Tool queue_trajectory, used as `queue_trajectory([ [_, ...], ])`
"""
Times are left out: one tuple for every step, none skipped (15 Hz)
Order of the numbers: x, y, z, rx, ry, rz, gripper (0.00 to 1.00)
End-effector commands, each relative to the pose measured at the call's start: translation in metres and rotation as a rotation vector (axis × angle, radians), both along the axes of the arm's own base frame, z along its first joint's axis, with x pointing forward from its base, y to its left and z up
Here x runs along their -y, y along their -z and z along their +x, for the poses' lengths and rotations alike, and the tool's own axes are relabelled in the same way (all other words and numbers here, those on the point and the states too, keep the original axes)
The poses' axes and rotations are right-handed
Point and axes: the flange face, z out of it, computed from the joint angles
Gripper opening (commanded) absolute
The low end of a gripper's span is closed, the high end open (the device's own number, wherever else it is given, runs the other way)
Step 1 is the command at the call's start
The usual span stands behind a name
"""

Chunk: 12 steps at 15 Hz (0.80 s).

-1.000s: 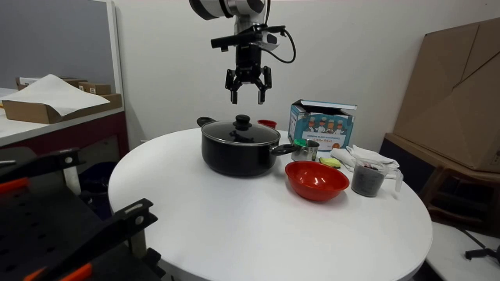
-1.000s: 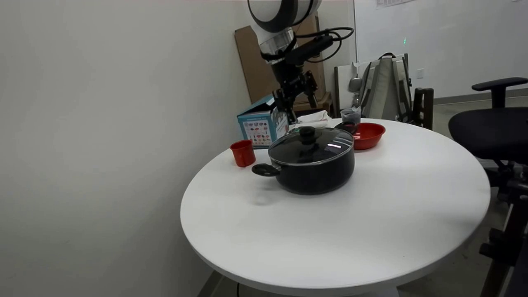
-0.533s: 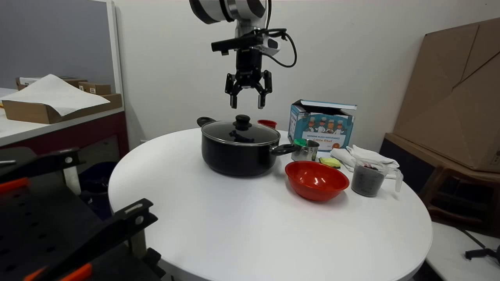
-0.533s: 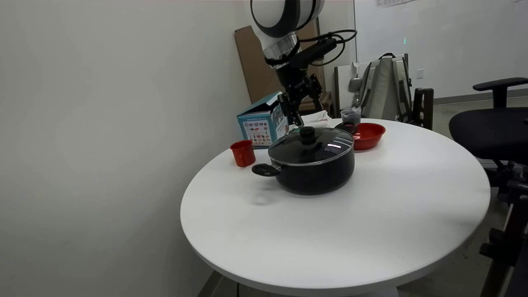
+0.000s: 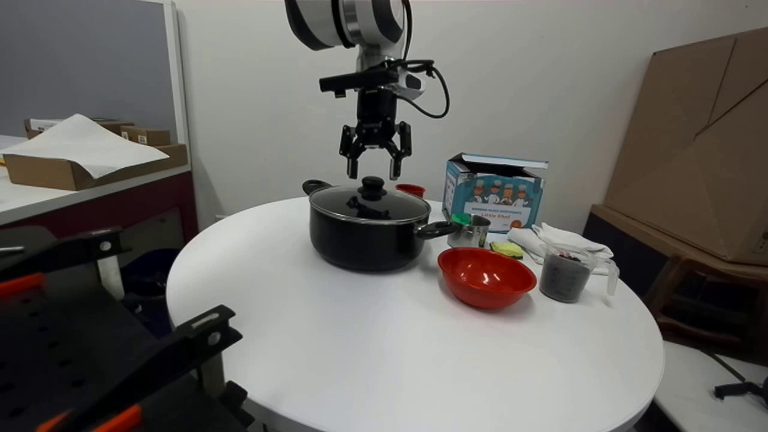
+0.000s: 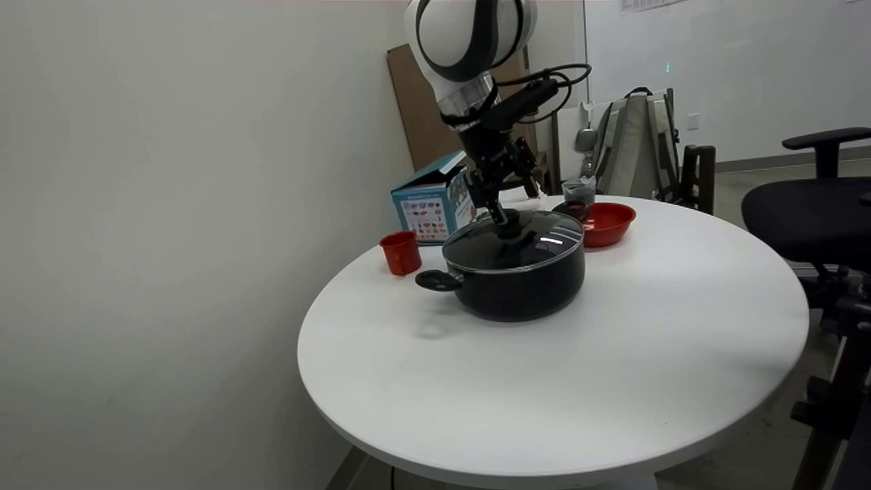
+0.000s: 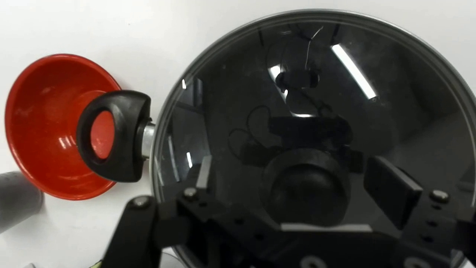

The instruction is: Remove the lid from the pot.

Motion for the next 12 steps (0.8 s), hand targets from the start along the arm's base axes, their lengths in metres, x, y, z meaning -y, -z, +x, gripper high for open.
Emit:
queue_trajectory([
  [-0.006, 0.009, 0.004, -0.012, -0.019, 0.006, 1.00],
  [-0.006, 0.011, 0.005, -0.013, -0.020, 0.006, 1.00],
  [-0.007, 0.013, 0.006, -0.014, -0.020, 0.006, 1.00],
  [-0.007, 0.014, 0.006, -0.015, -0.022, 0.005, 1.00],
  [-0.007, 0.015, 0.008, -0.012, -0.023, 0.006, 1.00],
  [-0.007, 0.015, 0.009, -0.010, -0.023, 0.006, 1.00],
  [-0.007, 0.015, 0.011, -0.003, -0.023, 0.007, 1.00],
  [-0.007, 0.015, 0.013, 0.007, -0.024, 0.008, 1.00],
  [-0.007, 0.014, 0.015, 0.014, -0.024, 0.013, 1.00],
  [-0.007, 0.014, 0.016, 0.019, -0.025, 0.015, 1.00],
  [-0.007, 0.015, 0.017, 0.022, -0.025, 0.016, 1.00],
  [-0.008, 0.015, 0.018, 0.024, -0.025, 0.017, 1.00],
])
